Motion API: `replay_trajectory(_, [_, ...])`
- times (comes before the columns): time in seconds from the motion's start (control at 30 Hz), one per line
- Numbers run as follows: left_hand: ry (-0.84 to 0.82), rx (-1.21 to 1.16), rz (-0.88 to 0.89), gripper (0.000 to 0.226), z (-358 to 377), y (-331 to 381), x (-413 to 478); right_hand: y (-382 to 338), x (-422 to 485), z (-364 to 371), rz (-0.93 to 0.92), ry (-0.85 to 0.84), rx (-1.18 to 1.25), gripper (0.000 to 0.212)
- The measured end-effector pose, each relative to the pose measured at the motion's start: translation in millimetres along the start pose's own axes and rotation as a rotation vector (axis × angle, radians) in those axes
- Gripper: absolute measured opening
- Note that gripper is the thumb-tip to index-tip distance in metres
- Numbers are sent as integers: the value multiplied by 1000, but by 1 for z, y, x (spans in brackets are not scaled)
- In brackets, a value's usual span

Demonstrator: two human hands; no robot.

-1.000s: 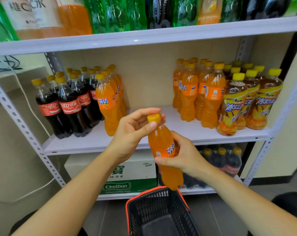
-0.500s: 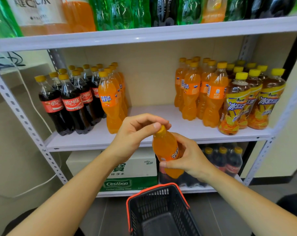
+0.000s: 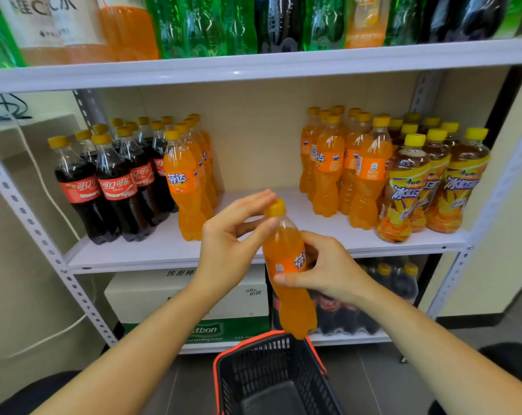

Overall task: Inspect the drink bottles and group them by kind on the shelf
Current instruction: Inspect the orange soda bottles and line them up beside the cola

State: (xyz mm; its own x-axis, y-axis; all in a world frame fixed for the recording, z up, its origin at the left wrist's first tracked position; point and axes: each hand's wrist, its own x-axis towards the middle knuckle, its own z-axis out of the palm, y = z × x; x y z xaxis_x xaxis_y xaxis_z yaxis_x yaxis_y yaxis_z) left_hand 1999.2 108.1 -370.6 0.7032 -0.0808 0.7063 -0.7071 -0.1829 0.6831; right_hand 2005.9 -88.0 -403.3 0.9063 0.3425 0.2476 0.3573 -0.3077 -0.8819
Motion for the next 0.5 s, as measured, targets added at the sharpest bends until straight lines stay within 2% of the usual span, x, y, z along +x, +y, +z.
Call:
replay_trajectory(0.1, [-98,-18,-178,54,0,-7,0,-4,3,-7,56,51,196,50])
replay_trajectory(0.2, [-207,26,-223,57,2,-11,-7,-9,7,-15,144,110,429,49])
replay_trajectory(0.37, [-326,22,-198,62,4,-4,-17,-18,15,-28,237,212,605,71])
replay_trajectory(0.5, [-338,29,-156,72,0,5,-20,-21,19,-33,301,264,758,66])
